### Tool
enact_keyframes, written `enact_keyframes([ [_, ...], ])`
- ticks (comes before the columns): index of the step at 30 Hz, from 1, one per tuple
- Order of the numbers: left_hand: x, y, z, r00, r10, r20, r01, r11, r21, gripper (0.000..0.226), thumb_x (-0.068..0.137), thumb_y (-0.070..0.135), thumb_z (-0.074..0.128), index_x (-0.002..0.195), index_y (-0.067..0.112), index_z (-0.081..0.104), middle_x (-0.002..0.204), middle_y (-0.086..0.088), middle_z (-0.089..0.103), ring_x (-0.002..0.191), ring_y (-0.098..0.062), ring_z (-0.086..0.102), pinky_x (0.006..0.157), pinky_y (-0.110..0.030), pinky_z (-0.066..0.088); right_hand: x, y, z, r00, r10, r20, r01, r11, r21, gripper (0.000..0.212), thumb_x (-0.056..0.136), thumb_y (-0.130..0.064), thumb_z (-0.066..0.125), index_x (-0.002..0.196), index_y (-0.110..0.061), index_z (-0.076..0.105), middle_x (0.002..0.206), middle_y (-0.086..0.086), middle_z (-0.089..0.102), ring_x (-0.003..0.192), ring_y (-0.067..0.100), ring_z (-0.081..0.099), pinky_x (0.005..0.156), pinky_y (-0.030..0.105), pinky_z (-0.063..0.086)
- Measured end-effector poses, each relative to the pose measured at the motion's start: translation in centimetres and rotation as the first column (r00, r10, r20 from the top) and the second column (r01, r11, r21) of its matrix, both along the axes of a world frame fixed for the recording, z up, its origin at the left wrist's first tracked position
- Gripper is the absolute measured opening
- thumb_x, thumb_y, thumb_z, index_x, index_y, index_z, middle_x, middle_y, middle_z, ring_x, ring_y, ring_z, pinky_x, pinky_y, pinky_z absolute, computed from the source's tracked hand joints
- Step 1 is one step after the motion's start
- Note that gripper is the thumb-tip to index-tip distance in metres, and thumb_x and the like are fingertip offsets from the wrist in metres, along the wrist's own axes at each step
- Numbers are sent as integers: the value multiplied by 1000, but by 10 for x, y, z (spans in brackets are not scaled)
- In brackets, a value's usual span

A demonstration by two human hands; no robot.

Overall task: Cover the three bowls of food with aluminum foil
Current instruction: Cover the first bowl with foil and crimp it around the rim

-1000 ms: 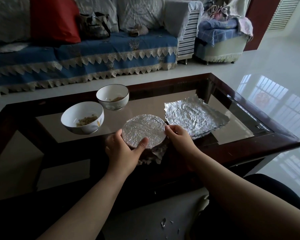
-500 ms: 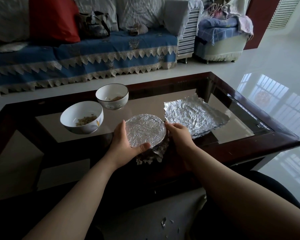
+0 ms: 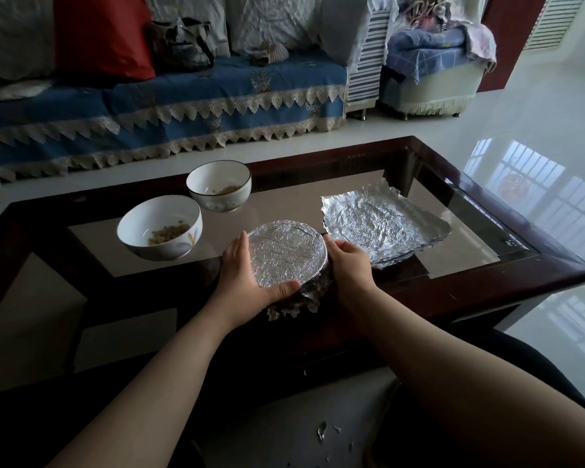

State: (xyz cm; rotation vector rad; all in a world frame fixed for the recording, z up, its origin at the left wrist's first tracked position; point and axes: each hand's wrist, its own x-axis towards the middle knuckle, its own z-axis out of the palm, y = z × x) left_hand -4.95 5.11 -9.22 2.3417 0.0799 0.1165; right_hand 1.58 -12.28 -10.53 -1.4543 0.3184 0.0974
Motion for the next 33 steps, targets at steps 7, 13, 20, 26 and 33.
enact_keyframes([
  [7,-1,0,0,1000,11,9,-11,1000,15,146,41,86,61,152,16,-5,156,-4,3,144,-13,3,114,-24,4,3,-5,-4,987,65,144,-29,970,-241,15,92,-20,61,91,-7,69,77,4,68,69,14,59,70,34,50],
  [13,-4,-3,4,1000,-1,7,1,1000,-3,136,48,73,66,152,19,-5,156,-5,0,145,-13,2,112,-22,4,-2,-6,-3,995,81,49,-85,994,73,6,90,-8,63,89,-9,69,89,13,70,78,22,65,81,40,55],
  [20,-6,-4,6,1000,20,18,-20,1000,-5,133,50,69,67,152,20,-3,156,-6,0,145,-16,3,112,-23,5,2,-4,-7,979,75,190,-16,956,-294,9,90,-15,61,91,-10,69,84,4,70,75,17,63,75,34,52],
  [26,-6,-2,6,999,29,22,-29,1000,-3,135,48,71,64,152,19,-4,156,-5,2,144,-14,5,109,-20,6,-5,-12,2,971,182,154,-148,967,-208,38,84,2,36,97,-6,71,78,1,69,66,11,60,63,26,46],
  [33,-6,-6,2,995,60,77,-62,998,30,132,50,71,65,152,16,2,156,-10,7,144,-16,4,109,-20,6,-30,-5,2,927,206,315,-130,960,-247,34,94,-30,41,102,-15,71,90,-5,70,91,11,63,83,27,47],
])
